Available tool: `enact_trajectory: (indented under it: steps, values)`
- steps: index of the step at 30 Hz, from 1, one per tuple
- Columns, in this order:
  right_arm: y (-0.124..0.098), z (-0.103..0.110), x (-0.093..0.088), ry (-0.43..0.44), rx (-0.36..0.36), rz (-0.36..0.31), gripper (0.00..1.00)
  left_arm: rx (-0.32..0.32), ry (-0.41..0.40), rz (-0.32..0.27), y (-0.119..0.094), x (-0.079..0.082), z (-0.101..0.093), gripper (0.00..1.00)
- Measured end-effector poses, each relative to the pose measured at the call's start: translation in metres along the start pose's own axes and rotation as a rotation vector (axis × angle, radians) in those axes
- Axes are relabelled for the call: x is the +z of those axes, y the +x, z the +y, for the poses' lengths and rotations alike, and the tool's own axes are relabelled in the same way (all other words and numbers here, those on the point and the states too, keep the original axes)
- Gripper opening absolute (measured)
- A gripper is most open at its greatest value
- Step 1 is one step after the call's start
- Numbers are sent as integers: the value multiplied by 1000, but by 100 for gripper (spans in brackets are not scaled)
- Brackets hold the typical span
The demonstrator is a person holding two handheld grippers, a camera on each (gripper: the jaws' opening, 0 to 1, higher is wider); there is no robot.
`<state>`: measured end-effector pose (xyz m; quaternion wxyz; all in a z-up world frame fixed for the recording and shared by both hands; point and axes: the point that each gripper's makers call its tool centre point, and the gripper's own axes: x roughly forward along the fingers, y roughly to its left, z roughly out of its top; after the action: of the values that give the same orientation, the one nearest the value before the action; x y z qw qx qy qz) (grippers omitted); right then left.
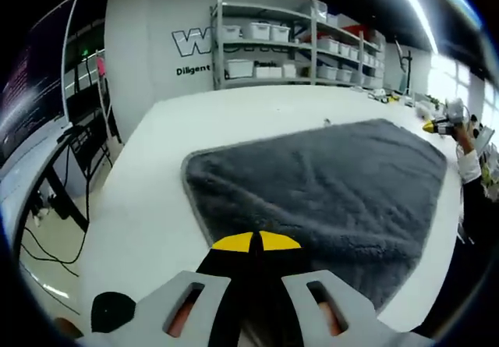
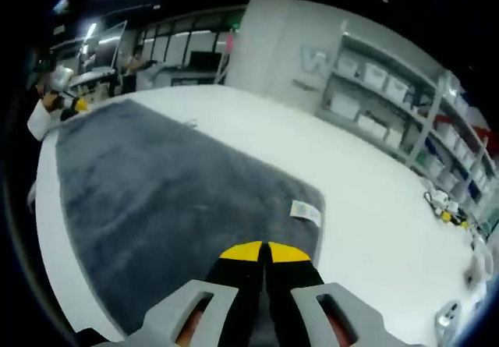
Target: Open the folded towel by lifting each exposed corner and separating the folded layers until the towel lies flat within the target outline without major curled edges
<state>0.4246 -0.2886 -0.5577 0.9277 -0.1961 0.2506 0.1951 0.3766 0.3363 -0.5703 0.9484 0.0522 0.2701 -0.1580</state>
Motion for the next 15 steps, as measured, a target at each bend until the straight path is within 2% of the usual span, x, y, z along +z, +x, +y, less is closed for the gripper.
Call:
enact_trajectory:
  steps: [15]
  values:
    - [-2, 15, -26, 6, 52, 76, 0, -27, 14, 84, 10, -16, -6, 1]
